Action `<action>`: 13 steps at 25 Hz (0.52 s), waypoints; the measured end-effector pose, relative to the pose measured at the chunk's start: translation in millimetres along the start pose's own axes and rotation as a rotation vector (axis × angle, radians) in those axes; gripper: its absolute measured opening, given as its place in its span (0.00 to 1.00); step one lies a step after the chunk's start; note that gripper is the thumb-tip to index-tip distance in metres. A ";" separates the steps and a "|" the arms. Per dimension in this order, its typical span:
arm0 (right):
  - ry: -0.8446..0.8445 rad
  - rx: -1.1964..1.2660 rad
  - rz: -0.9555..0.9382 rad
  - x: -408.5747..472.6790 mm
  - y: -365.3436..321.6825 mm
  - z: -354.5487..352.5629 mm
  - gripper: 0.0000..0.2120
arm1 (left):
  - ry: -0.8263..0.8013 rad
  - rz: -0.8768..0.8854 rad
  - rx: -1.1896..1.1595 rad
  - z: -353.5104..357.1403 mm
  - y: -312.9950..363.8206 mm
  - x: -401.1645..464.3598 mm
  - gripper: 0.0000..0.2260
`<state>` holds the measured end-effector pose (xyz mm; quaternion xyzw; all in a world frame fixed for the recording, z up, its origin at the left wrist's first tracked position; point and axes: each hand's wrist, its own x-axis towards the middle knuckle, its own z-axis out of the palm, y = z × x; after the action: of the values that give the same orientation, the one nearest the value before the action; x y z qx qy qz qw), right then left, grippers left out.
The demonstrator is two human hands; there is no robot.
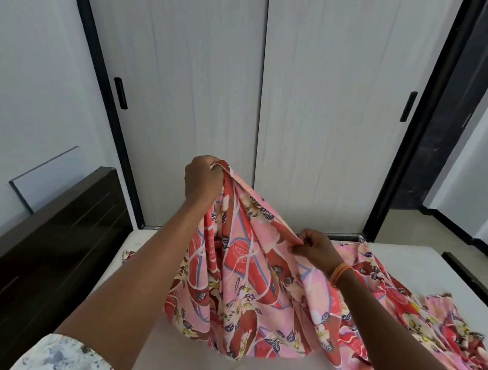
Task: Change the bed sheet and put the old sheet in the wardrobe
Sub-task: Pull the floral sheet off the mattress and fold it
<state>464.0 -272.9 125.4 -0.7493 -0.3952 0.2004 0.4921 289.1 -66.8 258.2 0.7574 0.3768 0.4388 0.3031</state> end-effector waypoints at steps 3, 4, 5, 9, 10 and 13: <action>-0.094 -0.081 -0.016 3.9 -1.7 -9.4 0.11 | 0.005 -0.014 0.005 -1.9 -3.0 -1.7 0.14; -0.123 -0.095 0.004 4.4 -2.6 -9.2 0.11 | 0.008 -0.014 0.004 -1.7 -2.6 -2.3 0.14; -0.131 -0.065 0.018 5.3 -3.3 -8.1 0.13 | 0.011 -0.012 0.002 -1.2 -1.7 -3.0 0.14; -0.179 0.148 0.081 2.8 -9.0 -1.5 0.09 | 0.012 -0.007 -0.025 -3.1 1.5 -4.6 0.14; -0.196 0.177 0.095 1.2 -8.5 0.2 0.09 | 0.012 -0.008 -0.030 -4.1 2.2 -4.5 0.14; -0.186 0.203 0.069 -3.2 -7.9 2.8 0.09 | 0.018 -0.006 -0.042 -7.2 4.3 -5.0 0.14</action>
<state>457.0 -272.1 130.9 -0.6869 -0.3908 0.3246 0.5197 282.3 -72.3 262.4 0.7458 0.3724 0.4524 0.3170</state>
